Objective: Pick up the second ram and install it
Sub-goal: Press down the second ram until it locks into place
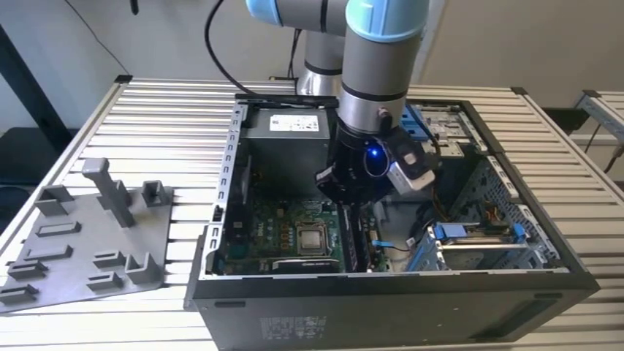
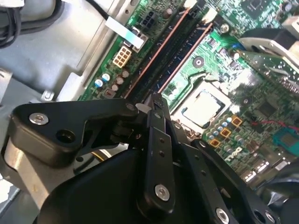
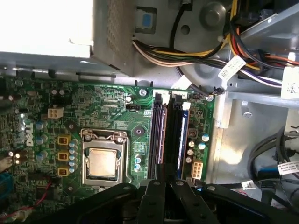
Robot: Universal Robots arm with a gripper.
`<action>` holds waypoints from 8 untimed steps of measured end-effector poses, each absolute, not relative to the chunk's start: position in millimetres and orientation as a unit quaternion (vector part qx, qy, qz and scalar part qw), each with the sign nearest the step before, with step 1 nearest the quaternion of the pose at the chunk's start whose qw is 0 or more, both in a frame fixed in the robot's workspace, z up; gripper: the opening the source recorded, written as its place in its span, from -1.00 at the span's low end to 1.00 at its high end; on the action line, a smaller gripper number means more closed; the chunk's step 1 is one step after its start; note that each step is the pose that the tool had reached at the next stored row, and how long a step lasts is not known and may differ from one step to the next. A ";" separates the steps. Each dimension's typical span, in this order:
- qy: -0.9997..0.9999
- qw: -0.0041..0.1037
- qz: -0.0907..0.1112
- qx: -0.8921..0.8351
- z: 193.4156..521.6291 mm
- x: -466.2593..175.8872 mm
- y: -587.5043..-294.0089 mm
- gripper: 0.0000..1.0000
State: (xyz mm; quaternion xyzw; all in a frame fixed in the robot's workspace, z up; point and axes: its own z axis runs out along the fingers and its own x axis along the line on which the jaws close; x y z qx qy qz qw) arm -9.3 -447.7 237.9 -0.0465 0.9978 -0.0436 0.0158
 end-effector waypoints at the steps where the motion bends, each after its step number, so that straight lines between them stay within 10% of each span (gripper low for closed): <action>1: 0.998 0.015 -0.043 -0.053 237.9 -9.3 -447.7 -0.79; 8: 0.995 0.013 -0.042 -0.084 237.9 -9.3 -447.7 -0.79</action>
